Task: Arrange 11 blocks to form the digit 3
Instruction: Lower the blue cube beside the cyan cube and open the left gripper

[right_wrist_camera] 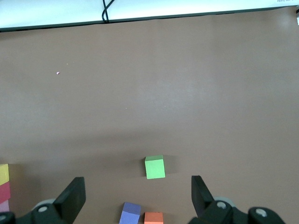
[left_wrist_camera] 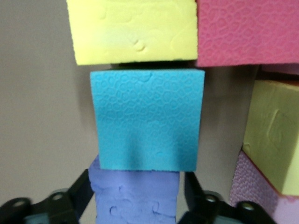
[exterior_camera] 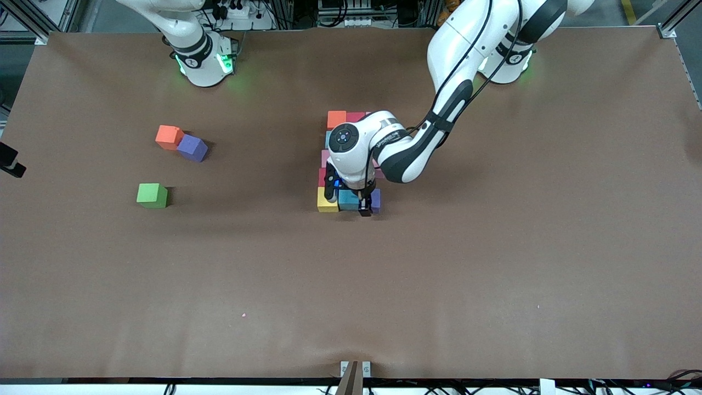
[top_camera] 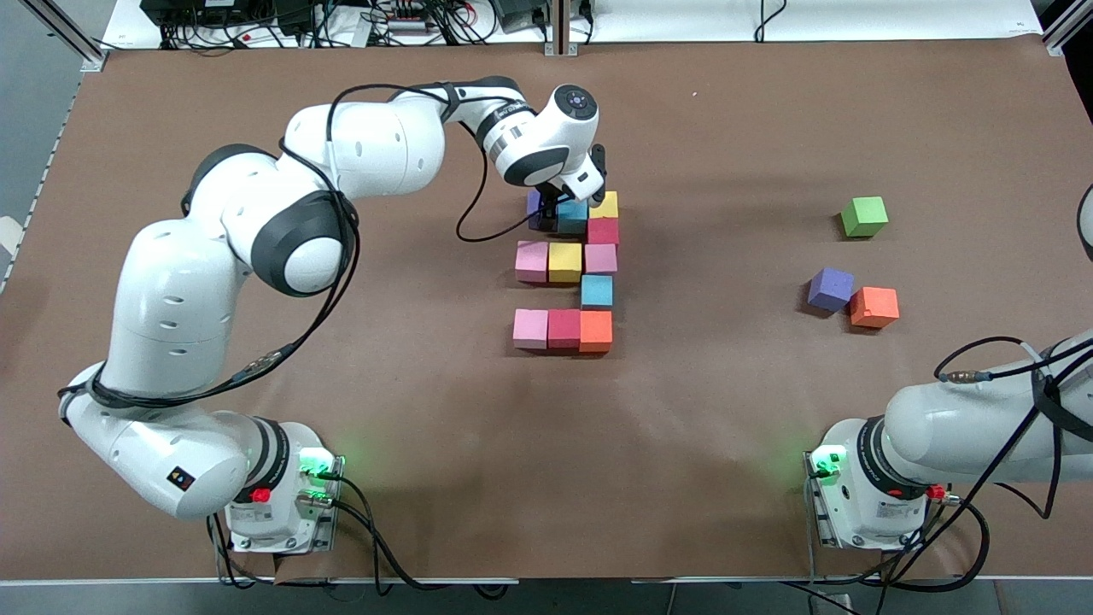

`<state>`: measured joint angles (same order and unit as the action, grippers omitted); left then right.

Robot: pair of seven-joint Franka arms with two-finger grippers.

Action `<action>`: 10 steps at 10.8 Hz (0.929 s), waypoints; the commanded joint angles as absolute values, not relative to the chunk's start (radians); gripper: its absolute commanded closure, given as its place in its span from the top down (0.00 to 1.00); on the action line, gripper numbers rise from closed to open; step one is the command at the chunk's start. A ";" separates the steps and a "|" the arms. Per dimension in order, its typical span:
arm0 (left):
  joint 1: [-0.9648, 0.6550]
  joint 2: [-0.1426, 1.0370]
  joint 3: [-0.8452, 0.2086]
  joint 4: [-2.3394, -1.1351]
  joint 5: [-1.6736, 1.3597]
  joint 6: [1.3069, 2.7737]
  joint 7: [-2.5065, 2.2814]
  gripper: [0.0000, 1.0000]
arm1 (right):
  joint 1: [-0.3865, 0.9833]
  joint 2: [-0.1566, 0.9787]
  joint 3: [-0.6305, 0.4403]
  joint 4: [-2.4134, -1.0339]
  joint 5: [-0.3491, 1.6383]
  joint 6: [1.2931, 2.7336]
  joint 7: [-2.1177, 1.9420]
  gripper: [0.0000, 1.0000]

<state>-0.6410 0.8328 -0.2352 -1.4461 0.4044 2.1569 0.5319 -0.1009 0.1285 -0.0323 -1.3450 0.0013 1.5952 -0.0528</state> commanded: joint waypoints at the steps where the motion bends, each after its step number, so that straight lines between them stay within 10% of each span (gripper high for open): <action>1: -0.644 0.819 -0.230 -1.425 0.379 2.125 0.454 1.00 | -0.103 0.124 -0.025 -1.339 -0.005 1.591 -0.051 1.00; 10: -0.545 0.612 -0.252 -1.370 0.312 1.871 0.453 1.00 | -0.095 0.124 -0.026 -1.341 -0.015 1.578 -0.052 1.00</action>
<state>-0.6050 0.6865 -0.2450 -1.3473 0.3727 1.8898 0.4573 -0.0933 0.1287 -0.0277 -1.3456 -0.0007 1.5868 -0.0535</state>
